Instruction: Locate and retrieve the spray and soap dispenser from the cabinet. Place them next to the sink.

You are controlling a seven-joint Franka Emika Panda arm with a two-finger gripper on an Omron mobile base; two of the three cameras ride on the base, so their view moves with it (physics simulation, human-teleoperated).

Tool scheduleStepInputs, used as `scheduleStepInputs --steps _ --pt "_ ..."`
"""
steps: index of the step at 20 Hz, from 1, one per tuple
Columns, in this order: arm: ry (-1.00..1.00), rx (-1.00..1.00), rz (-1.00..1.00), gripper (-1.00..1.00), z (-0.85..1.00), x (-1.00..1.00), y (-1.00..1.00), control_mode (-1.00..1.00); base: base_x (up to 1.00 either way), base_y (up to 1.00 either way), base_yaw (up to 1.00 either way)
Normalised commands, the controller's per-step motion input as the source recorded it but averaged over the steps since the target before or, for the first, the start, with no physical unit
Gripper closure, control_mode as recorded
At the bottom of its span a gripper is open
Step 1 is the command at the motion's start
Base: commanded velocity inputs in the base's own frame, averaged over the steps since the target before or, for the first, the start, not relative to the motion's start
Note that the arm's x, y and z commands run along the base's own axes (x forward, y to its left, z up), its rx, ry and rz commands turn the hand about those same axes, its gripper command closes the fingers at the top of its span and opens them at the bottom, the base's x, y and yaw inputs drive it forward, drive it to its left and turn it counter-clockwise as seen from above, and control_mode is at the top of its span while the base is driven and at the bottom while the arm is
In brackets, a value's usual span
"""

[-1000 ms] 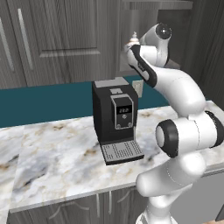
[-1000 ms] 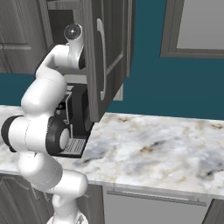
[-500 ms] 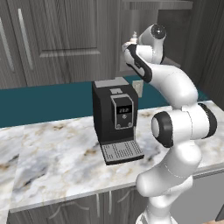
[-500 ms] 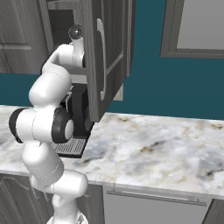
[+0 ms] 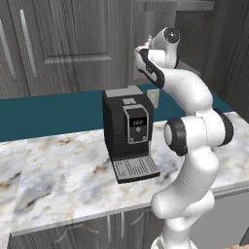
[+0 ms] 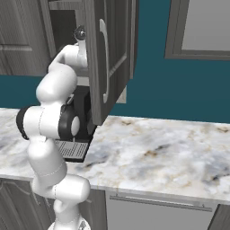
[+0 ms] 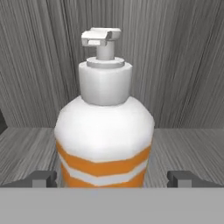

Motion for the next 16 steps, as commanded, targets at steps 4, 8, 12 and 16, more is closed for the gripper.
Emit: scheduleStepInputs --steps 4,8,12,16 --pt "-0.01 0.00 0.00 -1.00 -0.04 0.27 0.01 -1.00 0.00 0.00 0.00" --pt "-0.01 0.00 0.00 1.00 -0.03 0.23 0.03 -1.00 0.00 0.00 0.00" --pt "0.00 0.00 0.00 1.00 0.00 0.03 0.01 -1.00 0.00 0.00 0.00" --pt "-0.02 0.00 0.00 1.00 0.00 -0.07 0.00 -1.00 0.00 0.00 0.00"
